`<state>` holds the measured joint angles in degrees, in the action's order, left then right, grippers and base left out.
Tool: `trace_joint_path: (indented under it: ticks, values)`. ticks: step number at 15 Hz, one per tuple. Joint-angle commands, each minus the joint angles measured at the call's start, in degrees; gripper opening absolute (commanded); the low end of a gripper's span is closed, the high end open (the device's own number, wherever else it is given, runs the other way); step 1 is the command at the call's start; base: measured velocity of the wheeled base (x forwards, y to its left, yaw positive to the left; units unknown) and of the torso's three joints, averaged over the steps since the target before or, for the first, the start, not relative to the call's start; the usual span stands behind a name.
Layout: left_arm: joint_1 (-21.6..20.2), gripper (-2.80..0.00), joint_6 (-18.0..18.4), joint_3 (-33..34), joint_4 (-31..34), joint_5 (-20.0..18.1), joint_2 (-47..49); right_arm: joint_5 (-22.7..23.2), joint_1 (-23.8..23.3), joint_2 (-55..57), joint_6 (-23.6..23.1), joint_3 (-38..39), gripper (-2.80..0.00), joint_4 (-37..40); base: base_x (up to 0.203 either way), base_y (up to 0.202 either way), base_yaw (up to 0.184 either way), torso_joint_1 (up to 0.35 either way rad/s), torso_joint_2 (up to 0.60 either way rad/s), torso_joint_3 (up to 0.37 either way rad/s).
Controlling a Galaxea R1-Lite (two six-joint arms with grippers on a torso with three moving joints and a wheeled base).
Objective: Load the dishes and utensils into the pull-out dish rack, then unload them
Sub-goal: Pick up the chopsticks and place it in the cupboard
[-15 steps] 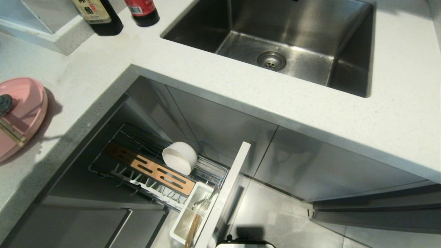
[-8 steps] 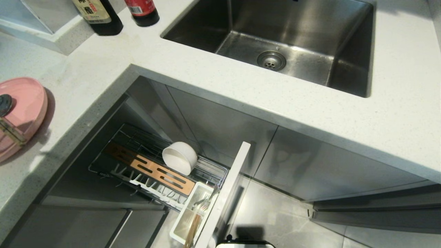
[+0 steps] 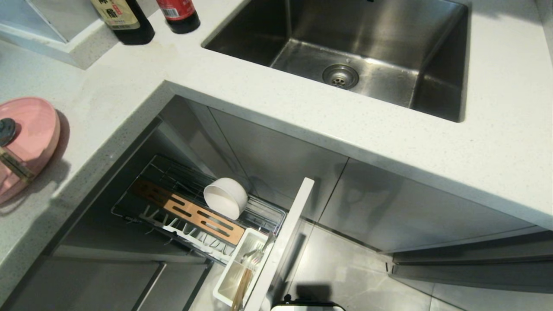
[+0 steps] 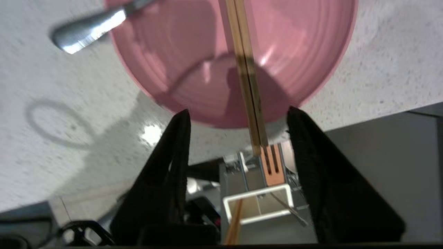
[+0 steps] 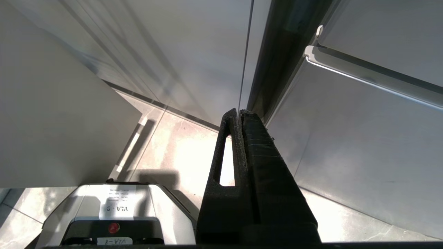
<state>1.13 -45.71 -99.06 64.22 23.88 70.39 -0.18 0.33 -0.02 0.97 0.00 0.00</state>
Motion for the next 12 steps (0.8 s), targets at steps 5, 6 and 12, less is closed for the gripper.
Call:
trace_joint_path:
  ticks: [5, 6, 12]
  values:
    - [-7.2, 0.00, -3.3, 7.3, -7.7, -3.1, 0.0, 0.0, 0.0, 0.0, 0.0, 0.1, -2.80, 0.0, 0.000, 0.000, 0.000, 0.000, 0.00, 0.000]
    - [-7.9, 0.00, -3.3, 7.5, -8.0, -3.2, 0.2, 0.0, 0.0, 0.0, 0.0, 0.1, -2.80, 0.0, 0.000, 0.000, 0.000, 0.000, 0.00, 0.000]
    - [-10.0, 0.00, -3.5, 12.2, -12.2, -4.6, 1.3, 0.0, 0.0, 0.0, 0.0, 0.1, -2.80, 0.0, 0.000, 0.000, 0.000, 0.000, 0.00, 0.000]
